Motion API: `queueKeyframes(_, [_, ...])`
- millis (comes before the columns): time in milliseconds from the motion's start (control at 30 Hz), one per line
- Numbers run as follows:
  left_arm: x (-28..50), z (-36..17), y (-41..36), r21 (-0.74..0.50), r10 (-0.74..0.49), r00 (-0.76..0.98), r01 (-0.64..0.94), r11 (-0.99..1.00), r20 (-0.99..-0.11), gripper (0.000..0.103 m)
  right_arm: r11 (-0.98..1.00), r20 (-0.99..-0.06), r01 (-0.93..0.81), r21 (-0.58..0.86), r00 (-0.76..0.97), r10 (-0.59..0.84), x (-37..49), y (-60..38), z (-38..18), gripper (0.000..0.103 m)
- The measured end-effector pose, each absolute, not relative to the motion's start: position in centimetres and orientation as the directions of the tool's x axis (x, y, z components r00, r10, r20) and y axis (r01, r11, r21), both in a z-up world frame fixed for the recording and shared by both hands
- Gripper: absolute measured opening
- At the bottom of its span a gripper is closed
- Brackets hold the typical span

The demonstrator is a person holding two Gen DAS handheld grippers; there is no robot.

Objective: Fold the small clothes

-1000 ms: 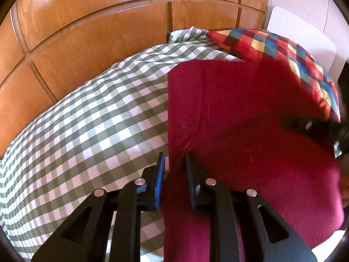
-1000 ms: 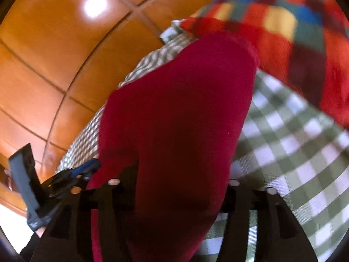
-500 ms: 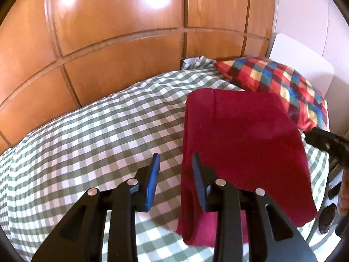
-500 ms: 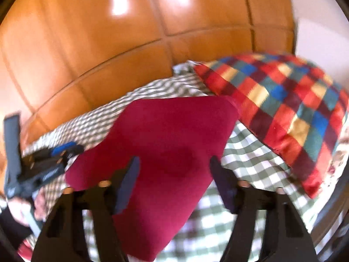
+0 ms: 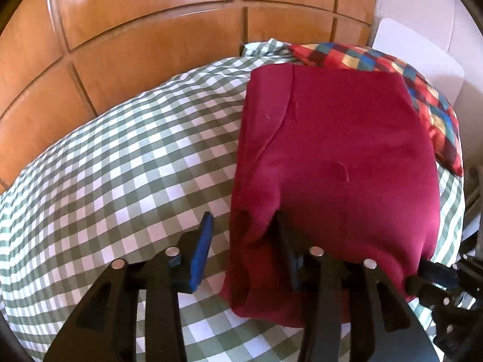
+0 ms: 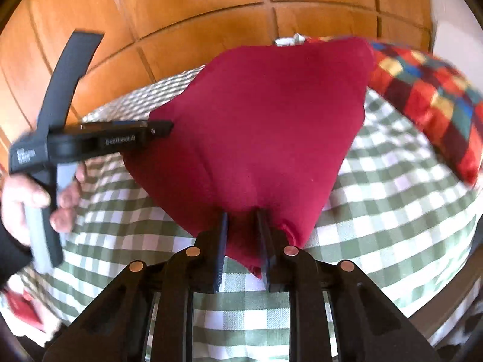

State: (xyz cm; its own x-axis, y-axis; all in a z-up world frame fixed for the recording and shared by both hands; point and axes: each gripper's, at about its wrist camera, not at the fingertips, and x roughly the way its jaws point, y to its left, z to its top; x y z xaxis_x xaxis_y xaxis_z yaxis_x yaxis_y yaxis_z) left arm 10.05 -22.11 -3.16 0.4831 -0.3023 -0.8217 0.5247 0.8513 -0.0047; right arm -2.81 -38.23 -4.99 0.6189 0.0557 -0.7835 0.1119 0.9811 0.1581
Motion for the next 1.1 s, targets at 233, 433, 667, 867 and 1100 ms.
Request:
queueKeyframes(233, [8.3,-1.1,-20.8,0.015,-0.289,0.554,0.479,0.877,-0.780,0.042,0.981,-0.788,0.130,0.146,0.614,0.036,-2.6,-38.3,-4.8,0.019])
queueKeyframes(433, [6.4,0.8,-18.9,0.018,-0.261,0.627,0.402,0.915,-0.734,0.061,0.985,-0.795,0.156,0.074,0.606,-0.036,-2.8,-36.4,-3.8,0.032])
queueKeyframes(667, [4.2,2.8,-16.7,0.009,-0.246,0.674,0.351,0.936,-0.697,0.079,0.981,-0.778,0.179,0.071,0.626,-0.058,-3.6,-33.7,-1.8,0.075])
queueKeyframes(867, [3.0,3.7,-15.3,0.006,-0.224,0.703,0.309,0.951,-0.675,0.089,0.941,-0.706,0.337,0.036,0.675,-0.215,-4.5,-33.4,1.0,0.090])
queueKeyframes(1100, [2.0,4.0,-14.1,-0.007,-0.217,0.716,0.283,0.959,-0.664,0.094,0.873,-0.657,0.487,0.022,0.666,-0.355,-4.0,-34.0,2.8,0.094])
